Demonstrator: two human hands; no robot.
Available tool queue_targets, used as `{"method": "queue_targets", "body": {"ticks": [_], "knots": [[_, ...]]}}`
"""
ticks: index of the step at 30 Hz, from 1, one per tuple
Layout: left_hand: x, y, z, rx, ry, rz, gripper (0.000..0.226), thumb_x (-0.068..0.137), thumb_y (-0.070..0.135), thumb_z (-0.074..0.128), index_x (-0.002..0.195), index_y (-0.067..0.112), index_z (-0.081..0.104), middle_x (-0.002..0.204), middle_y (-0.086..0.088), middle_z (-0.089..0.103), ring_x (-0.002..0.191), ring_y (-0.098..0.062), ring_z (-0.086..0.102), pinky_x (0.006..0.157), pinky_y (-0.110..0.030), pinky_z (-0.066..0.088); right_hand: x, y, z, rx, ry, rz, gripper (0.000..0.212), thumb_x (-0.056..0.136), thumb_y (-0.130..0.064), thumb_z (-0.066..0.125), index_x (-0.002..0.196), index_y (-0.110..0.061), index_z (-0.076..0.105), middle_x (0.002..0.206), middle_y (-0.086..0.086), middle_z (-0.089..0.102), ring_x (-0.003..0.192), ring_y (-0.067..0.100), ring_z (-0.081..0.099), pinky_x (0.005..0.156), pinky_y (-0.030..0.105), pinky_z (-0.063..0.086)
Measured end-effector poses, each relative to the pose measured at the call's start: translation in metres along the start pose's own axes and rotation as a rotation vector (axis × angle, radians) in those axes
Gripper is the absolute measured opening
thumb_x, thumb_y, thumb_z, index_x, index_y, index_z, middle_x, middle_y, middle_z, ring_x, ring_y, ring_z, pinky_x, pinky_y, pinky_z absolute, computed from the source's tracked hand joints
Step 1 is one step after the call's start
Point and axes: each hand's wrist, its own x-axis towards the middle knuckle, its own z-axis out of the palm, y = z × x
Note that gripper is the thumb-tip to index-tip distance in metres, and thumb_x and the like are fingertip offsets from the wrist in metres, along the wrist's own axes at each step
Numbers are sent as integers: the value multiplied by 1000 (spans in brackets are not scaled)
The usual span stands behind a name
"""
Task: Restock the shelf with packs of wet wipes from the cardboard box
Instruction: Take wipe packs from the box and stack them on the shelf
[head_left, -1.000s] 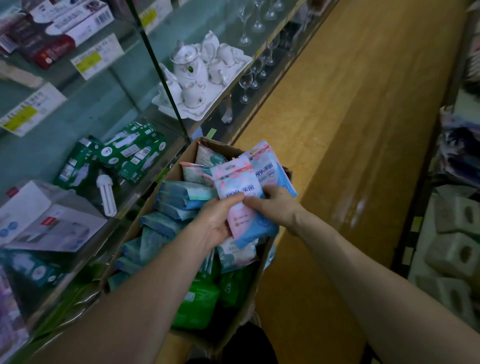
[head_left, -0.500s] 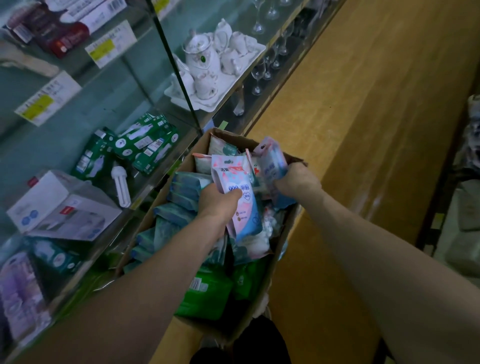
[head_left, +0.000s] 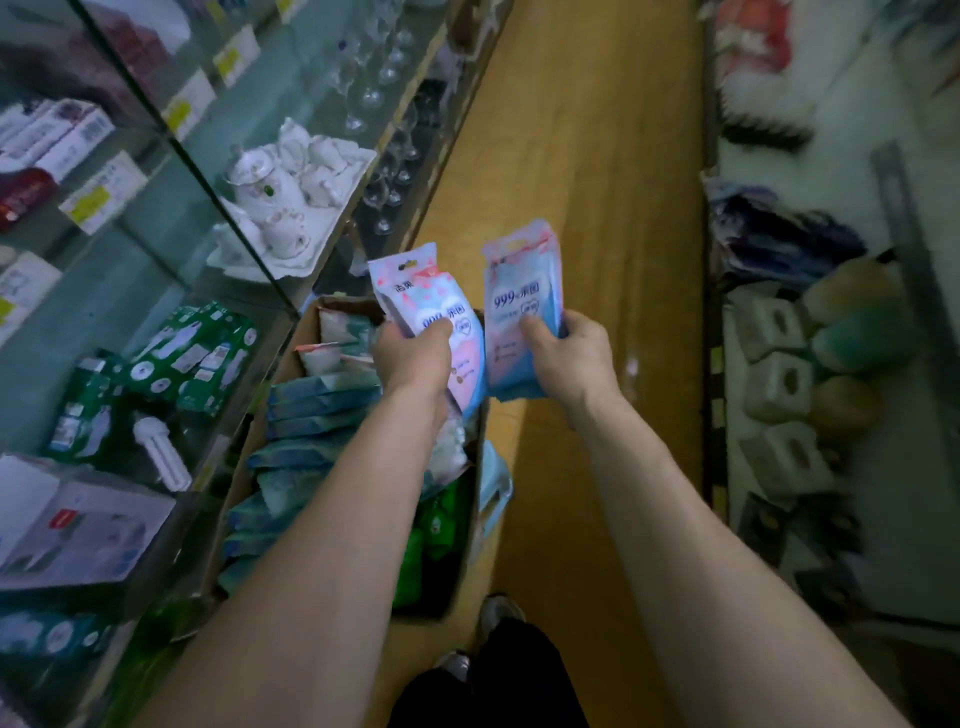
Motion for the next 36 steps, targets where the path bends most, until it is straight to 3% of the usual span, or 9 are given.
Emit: {"method": "queue_targets", "body": {"ticks": [3, 6, 8, 13, 21, 26, 29, 33, 36], "knots": [[-41, 11, 9, -79, -156, -37, 18, 85, 5, 63, 103, 10, 62, 99, -13, 69, 79, -28, 68, 76, -42, 56, -37, -8, -35, 105, 124, -22, 3, 85, -20, 59, 84, -22, 58, 87, 0, 66, 89, 27, 66, 82, 49, 54], [-88, 13, 18, -51, -319, -22, 14, 84, -2, 59, 85, 12, 63, 93, -14, 69, 71, -25, 66, 75, -40, 54, -82, -13, -70, 162, 260, -68, 18, 79, -9, 59, 89, -23, 58, 88, -3, 65, 90, 25, 65, 83, 49, 54], [-120, 8, 25, -54, -433, 2, 19, 83, -4, 56, 87, 14, 63, 90, -12, 70, 69, -24, 66, 72, -38, 55, -114, -13, -96, 208, 379, -107, 21, 76, -11, 60, 91, -25, 61, 87, -5, 67, 88, 23, 66, 81, 48, 55], [-212, 0, 52, -44, -640, 82, 18, 81, 0, 61, 84, 17, 65, 96, -11, 72, 90, -32, 70, 83, -52, 56, -190, 0, -160, 293, 648, -137, 29, 76, -17, 61, 103, -24, 67, 91, -10, 71, 88, 14, 68, 82, 44, 56], [-372, -34, 101, -39, -1030, 44, 24, 87, -3, 58, 104, 14, 63, 99, -12, 71, 83, -28, 69, 81, -48, 57, -297, 40, -272, 358, 1021, -159, 28, 85, -9, 60, 110, -19, 67, 98, -7, 70, 87, 8, 67, 69, 24, 55], [-476, -82, 123, -15, -1183, 21, 20, 84, -4, 58, 88, 14, 65, 101, -18, 70, 88, -31, 68, 85, -56, 54, -363, 77, -343, 326, 1182, -129, 38, 74, -8, 56, 109, -15, 67, 96, -4, 71, 89, 14, 67, 83, 38, 56], [-541, -113, 130, 9, -1269, -9, 21, 84, -4, 58, 89, 16, 64, 95, -15, 70, 82, -27, 66, 85, -53, 55, -408, 105, -387, 303, 1268, -109, 43, 66, -13, 51, 104, -20, 69, 90, -8, 72, 85, 15, 67, 82, 41, 56], [-612, -151, 138, 28, -1343, -55, 18, 86, -4, 58, 88, 13, 62, 88, -15, 67, 78, -27, 64, 85, -54, 54, -455, 140, -435, 313, 1346, -110, 30, 72, -4, 54, 94, -19, 67, 85, 0, 71, 76, 17, 65, 78, 42, 57], [-656, -176, 143, 55, -1377, -94, 18, 88, -3, 54, 89, 13, 62, 96, -19, 68, 87, -35, 67, 84, -56, 54, -485, 161, -466, 278, 1412, -86, 27, 71, -11, 58, 96, -19, 67, 86, 3, 71, 80, 24, 66, 75, 41, 57]]}}
